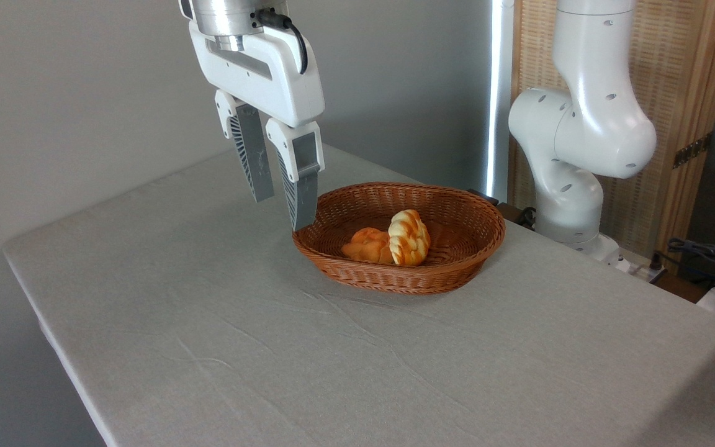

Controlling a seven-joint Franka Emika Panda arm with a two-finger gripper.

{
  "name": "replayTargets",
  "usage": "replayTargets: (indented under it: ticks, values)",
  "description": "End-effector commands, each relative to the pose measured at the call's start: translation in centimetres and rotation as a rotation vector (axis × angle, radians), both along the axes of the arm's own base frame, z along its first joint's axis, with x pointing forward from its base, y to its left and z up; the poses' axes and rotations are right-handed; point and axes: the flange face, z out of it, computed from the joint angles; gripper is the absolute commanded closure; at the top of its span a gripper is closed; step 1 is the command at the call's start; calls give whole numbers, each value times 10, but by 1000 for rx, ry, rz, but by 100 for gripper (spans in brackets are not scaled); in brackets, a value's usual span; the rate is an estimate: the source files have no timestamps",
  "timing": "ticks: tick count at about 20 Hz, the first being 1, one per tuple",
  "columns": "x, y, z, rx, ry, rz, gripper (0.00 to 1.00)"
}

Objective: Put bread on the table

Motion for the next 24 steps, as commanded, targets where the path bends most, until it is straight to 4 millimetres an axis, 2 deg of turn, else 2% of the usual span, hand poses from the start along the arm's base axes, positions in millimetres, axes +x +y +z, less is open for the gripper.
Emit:
replayTargets:
  ticks: [1,11,14,17,21,24]
  values:
    - [-4,2,4,5,30,10,0]
    - [-6,2,2,5,37,7,0]
    - [-15,2,-1,5,47,10,0]
    - [-21,-6,-7,4,58,-2,0]
    - [-76,-13,-29,-3,85,-28,0]
    - [-108,-20,-45,-14,113,-45,0]
